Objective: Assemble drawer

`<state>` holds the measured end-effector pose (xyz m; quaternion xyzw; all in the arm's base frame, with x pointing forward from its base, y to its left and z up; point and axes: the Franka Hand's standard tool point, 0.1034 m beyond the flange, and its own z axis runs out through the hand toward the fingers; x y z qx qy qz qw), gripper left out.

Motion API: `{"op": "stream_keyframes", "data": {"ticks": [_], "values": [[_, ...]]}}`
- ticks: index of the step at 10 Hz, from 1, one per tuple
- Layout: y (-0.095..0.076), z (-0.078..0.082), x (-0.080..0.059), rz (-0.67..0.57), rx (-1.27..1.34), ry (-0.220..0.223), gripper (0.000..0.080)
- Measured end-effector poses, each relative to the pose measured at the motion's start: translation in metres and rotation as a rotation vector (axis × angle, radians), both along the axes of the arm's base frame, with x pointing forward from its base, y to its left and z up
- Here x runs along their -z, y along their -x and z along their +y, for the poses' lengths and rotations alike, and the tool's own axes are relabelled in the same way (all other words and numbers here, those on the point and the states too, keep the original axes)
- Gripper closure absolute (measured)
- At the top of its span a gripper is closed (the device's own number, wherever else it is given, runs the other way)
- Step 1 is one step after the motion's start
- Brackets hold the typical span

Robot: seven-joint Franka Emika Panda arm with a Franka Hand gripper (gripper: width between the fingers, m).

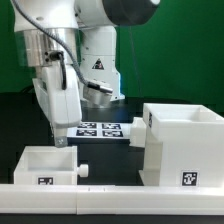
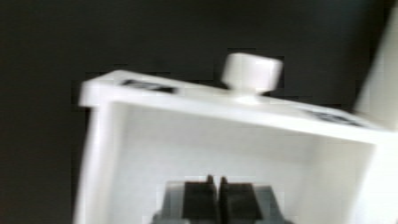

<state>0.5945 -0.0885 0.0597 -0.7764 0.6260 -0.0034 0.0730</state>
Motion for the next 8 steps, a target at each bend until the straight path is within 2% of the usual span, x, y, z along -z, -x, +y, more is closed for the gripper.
{"op": "stream_keyframes", "data": {"ticks": [3, 8], "values": [[-0.022, 0.012, -0.001, -0.016, -0.015, 0.008, 0.0798], [-0.021, 0.01, 0.0, -0.015, -0.013, 0.009, 0.0799]]}}
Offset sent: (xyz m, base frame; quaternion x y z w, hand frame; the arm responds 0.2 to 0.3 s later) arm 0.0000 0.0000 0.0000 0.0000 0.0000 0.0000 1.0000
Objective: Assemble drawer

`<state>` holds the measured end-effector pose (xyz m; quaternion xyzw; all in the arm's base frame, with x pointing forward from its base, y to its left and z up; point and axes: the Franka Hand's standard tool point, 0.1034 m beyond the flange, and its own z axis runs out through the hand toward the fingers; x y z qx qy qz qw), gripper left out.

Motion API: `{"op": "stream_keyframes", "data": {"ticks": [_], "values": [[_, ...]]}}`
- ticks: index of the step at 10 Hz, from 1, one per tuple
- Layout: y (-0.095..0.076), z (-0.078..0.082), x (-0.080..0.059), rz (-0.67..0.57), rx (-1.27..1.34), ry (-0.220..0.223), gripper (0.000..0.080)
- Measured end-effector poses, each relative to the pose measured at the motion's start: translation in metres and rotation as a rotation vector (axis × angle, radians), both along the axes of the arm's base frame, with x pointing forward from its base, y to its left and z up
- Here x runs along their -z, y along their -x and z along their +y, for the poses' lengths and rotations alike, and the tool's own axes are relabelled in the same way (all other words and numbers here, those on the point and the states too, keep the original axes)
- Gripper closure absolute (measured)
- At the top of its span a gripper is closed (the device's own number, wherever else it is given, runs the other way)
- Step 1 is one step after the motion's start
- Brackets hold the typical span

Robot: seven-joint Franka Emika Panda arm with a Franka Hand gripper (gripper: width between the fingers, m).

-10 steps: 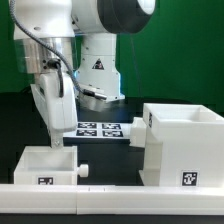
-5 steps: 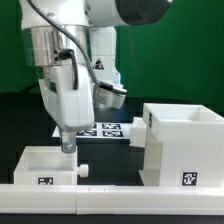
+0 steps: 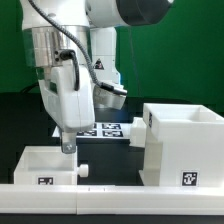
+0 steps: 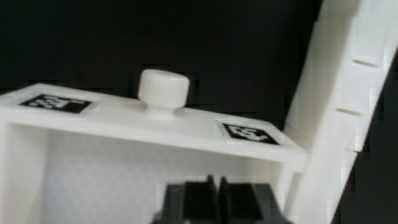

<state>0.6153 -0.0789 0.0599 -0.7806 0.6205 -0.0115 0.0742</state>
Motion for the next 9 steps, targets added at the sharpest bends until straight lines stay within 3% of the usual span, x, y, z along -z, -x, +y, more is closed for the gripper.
{"op": "stream_keyframes", "data": {"ticks": [1, 3, 5, 6, 7, 8, 9], "values": [[-0.001, 0.0, 0.0, 0.002, 0.005, 0.0, 0.0799], [-0.02, -0.007, 0.006, 0.002, 0.062, 0.003, 0.0769], [-0.02, -0.011, 0.019, -0.002, 0.084, 0.028, 0.0499], [-0.019, -0.012, 0.022, -0.001, 0.085, 0.031, 0.0499], [-0.02, -0.012, 0.021, -0.002, 0.085, 0.031, 0.0295], [-0.02, -0.012, 0.021, -0.001, 0.085, 0.031, 0.0295], [-0.019, -0.012, 0.021, -0.001, 0.085, 0.031, 0.0178]]}}
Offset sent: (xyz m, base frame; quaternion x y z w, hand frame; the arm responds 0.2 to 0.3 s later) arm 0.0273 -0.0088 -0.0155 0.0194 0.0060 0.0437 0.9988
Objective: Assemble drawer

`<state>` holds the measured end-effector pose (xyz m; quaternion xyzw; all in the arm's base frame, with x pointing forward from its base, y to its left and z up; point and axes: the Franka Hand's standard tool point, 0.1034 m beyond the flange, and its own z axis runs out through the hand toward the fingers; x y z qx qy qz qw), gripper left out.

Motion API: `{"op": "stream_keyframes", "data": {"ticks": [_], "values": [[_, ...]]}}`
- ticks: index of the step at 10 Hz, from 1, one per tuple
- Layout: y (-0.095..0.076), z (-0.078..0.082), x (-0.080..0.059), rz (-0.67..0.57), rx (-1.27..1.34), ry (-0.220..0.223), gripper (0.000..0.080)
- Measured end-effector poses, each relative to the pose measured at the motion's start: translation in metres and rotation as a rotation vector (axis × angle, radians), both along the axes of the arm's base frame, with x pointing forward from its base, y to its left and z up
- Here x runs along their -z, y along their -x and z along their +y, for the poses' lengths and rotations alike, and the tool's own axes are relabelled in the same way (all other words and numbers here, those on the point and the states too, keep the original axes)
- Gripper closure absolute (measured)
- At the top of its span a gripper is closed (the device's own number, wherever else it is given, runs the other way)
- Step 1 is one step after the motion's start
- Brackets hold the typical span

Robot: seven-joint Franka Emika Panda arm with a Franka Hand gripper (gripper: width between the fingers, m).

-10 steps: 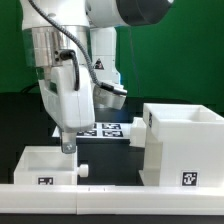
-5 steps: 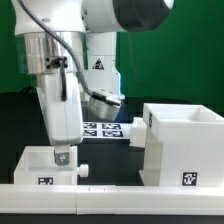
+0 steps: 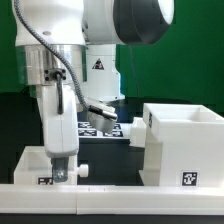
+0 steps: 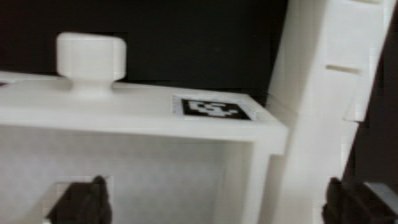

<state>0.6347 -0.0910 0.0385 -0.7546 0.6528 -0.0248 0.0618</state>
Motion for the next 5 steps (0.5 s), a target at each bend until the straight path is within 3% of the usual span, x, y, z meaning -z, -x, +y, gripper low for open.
{"op": "stream_keyframes", "data": {"ticks": [5], "values": [[0.0001, -0.0002, 0.0001, 0.0, 0.0, 0.0, 0.0151]]}}
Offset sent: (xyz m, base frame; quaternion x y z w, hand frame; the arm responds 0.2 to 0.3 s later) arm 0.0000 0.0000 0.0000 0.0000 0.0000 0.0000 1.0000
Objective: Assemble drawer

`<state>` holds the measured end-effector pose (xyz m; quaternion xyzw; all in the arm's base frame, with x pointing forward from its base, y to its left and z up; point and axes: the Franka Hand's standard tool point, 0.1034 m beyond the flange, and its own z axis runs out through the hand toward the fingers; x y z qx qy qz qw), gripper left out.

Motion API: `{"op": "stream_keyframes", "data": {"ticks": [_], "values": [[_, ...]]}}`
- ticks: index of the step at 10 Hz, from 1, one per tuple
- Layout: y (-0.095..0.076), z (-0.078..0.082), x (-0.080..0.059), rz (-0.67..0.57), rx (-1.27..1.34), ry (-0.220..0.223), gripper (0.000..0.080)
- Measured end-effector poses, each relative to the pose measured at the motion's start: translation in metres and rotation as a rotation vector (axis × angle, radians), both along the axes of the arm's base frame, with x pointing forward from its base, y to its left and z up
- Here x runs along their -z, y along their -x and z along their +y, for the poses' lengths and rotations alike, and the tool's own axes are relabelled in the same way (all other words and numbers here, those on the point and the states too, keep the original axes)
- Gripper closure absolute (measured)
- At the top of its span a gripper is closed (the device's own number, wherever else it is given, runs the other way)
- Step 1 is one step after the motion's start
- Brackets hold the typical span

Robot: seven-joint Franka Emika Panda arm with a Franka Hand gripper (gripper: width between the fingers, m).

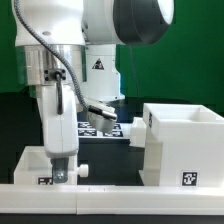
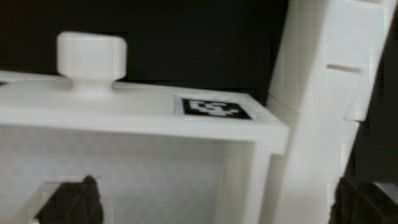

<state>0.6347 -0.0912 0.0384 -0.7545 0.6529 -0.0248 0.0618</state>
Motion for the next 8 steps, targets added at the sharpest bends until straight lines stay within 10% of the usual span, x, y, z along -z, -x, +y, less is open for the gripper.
{"op": "stream_keyframes", "data": {"ticks": [3, 4, 8], "values": [[0.0, -0.0001, 0.0, 0.0, 0.0, 0.0, 0.027], [0.0, -0.0001, 0.0, 0.0, 0.0, 0.0, 0.047], [0.0, -0.0003, 0.0, 0.0, 0.0, 0.0, 0.0767]]}}
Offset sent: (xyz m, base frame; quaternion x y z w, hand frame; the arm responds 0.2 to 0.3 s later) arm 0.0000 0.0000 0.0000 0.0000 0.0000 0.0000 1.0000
